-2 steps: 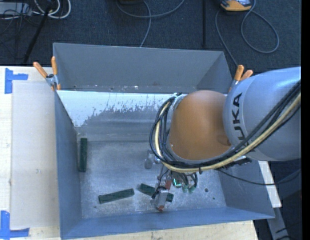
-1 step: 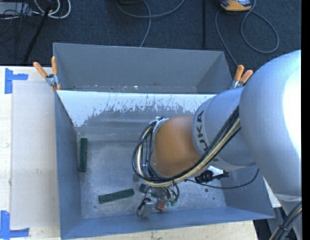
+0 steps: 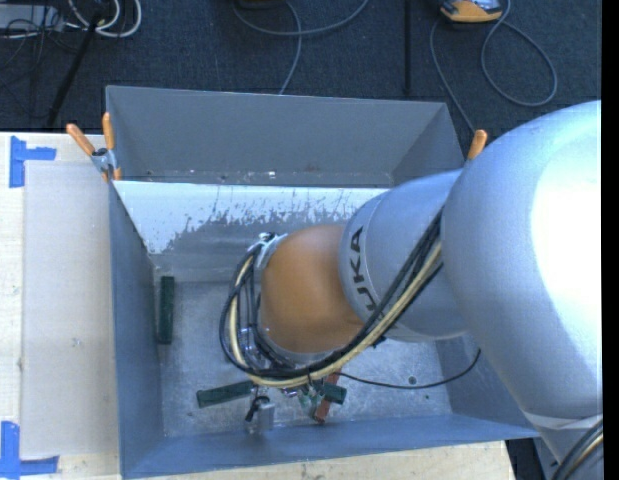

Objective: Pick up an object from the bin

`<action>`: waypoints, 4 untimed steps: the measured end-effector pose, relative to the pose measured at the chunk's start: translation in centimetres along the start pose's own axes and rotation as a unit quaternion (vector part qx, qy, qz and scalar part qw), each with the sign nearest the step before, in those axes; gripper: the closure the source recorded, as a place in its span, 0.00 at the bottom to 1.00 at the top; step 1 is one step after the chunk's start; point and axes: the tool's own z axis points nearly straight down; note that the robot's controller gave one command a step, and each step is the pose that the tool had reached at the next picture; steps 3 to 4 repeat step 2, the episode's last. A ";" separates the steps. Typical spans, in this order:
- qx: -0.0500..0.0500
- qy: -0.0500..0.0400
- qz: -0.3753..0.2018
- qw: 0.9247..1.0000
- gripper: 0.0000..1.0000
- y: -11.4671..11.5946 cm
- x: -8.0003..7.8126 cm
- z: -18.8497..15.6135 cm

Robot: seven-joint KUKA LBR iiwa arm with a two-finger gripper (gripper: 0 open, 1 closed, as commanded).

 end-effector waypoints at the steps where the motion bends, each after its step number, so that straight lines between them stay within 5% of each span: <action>1: 0.000 0.001 0.003 1.000 1.00 -0.2 0.0 0.0; 2: 0.000 -0.003 -0.004 1.000 1.00 1.0 1.4 -14.6; 4: 0.000 -0.003 -0.004 1.000 1.00 1.0 1.4 -14.6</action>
Offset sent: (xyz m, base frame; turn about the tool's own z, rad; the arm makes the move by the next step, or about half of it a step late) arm 0.0000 0.0000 0.0000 0.0000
